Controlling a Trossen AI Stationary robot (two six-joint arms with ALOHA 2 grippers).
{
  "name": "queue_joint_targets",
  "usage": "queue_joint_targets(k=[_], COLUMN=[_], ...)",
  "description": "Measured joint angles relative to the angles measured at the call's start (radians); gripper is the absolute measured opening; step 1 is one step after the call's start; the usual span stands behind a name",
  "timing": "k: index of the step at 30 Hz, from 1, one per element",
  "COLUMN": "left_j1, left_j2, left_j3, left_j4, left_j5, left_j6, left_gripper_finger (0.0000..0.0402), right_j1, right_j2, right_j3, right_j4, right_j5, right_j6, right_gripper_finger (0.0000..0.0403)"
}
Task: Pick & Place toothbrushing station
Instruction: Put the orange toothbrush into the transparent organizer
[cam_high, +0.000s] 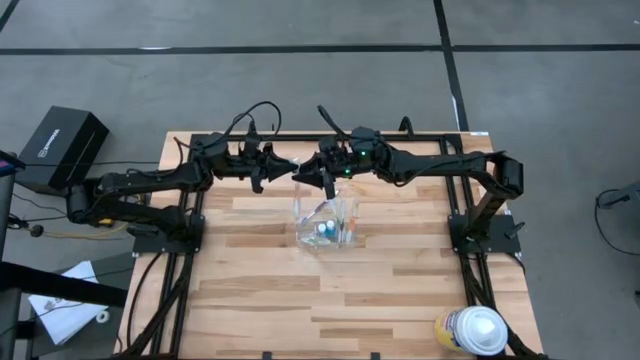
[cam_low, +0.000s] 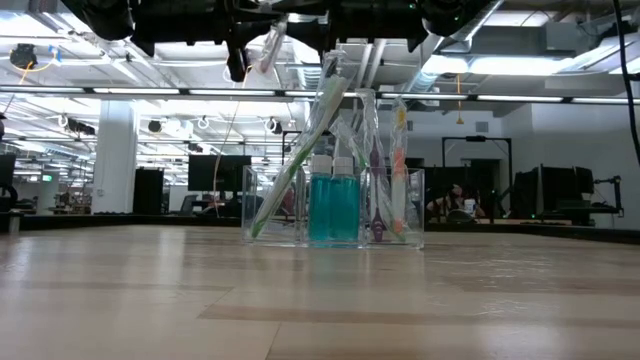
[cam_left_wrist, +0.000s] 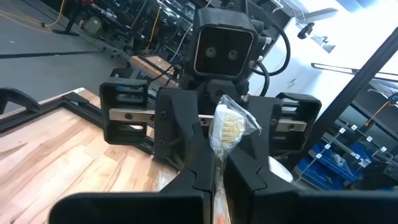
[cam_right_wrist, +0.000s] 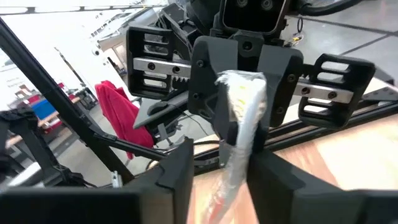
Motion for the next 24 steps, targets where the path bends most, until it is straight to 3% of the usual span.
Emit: queue_joint_targets(k=[11, 18, 24], left_j1=[0.002, -0.017, -0.074], left_j2=[0.001, -0.012, -0.014], left_j3=[-0.003, -0.002, -0.002], left_j4=[-0.009, 0.007, 0.005], left_j5=[0.011, 0.057, -0.018], left_j6=[0.009, 0.004, 0.106], left_gripper_finger=[0.0003, 0.0003, 0.0004], right_j1=[-0.002, -0.054, -0.118], right_j2=[-0.003, -0.002, -0.003], right_j3=[0.004, 0.002, 0.001], right_j4=[-0.071, -0.14, -0.139], right_j5=[-0.081, -0.072, -0.122], right_j6=[0.021, -0.017, -0.037], right_gripper_finger=[0.0241, 0.0248, 0.0248])
